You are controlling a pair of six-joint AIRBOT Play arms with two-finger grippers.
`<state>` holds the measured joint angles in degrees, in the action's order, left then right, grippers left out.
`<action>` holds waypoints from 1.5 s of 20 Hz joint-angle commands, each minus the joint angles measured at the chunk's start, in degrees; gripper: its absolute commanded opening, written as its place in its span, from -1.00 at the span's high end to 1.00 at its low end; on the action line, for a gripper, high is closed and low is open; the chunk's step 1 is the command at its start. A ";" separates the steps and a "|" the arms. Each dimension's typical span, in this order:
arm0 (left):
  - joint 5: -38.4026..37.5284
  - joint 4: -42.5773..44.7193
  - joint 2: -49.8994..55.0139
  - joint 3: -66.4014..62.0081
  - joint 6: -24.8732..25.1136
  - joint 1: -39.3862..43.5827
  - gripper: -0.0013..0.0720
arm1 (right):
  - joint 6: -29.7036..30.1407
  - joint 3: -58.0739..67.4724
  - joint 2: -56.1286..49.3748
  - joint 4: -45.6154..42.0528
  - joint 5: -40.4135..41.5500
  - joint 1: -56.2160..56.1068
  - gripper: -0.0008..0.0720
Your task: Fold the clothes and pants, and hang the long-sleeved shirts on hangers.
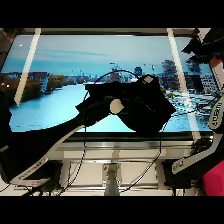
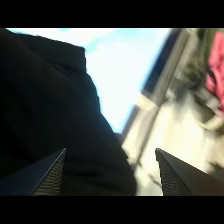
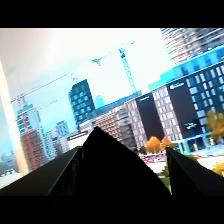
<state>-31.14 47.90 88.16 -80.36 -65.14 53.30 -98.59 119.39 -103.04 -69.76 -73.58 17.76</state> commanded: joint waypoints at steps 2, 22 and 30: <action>1.81 7.30 -3.74 -0.04 -0.04 -8.55 0.35 | 5.16 0.04 0.13 -1.27 -4.79 0.87 -0.36; -27.58 -6.56 -20.26 39.15 -0.68 -61.00 0.87 | 26.88 -43.50 10.73 34.45 -19.21 16.15 0.94; -16.72 -6.82 -12.66 40.70 -8.44 -60.94 -0.33 | 21.38 -48.09 11.61 26.49 -13.88 16.35 -0.38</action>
<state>-51.66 42.26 73.41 -40.40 -69.49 -7.38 -75.70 72.44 -91.77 -42.04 -88.77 34.33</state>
